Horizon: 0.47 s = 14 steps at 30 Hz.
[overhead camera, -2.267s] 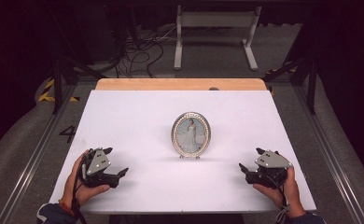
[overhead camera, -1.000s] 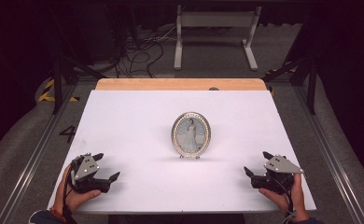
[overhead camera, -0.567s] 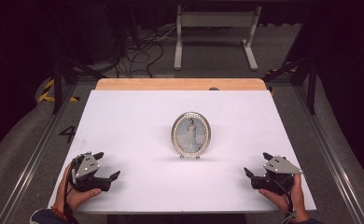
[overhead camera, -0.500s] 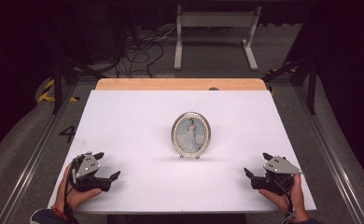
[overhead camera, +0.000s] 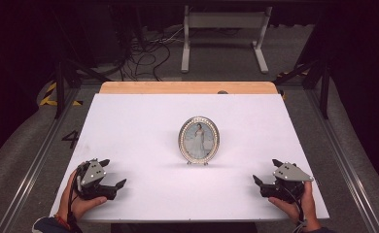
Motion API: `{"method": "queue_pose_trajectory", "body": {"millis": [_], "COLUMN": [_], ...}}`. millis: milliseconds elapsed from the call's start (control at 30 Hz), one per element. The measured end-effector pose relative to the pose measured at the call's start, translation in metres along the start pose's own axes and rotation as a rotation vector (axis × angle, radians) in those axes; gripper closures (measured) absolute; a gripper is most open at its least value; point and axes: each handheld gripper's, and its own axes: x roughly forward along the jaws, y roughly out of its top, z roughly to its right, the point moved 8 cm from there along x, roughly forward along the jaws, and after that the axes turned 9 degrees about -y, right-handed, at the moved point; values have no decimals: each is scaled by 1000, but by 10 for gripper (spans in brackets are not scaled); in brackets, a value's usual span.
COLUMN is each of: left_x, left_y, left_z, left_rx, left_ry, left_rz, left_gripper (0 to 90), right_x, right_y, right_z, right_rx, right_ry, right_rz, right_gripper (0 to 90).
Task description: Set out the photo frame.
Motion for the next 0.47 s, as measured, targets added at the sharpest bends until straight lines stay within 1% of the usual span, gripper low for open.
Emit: {"method": "queue_pose_trajectory", "body": {"millis": [167, 300, 333, 400, 467], "left_x": [1, 2, 2, 2, 2], "left_y": [0, 1, 1, 2, 3], "left_z": [0, 1, 0, 0, 0], "left_rx": [0, -4, 0, -1, -5], "left_ry": [-1, -4, -5, 0, 1], "left_rz": [-4, -5, -5, -6, 0], "left_gripper": [108, 108, 108, 108, 108], "right_x": [2, 2, 2, 1, 1], "right_y": [-1, -1, -1, -2, -3], "right_z": [-1, -1, -1, -2, -2], "right_rx": [-10, -5, -5, 3, -2], "right_ry": [3, 3, 2, 6, 4], "right_rz": [-4, -6, -5, -7, -7], "right_gripper": [148, 148, 148, 149, 149]}}
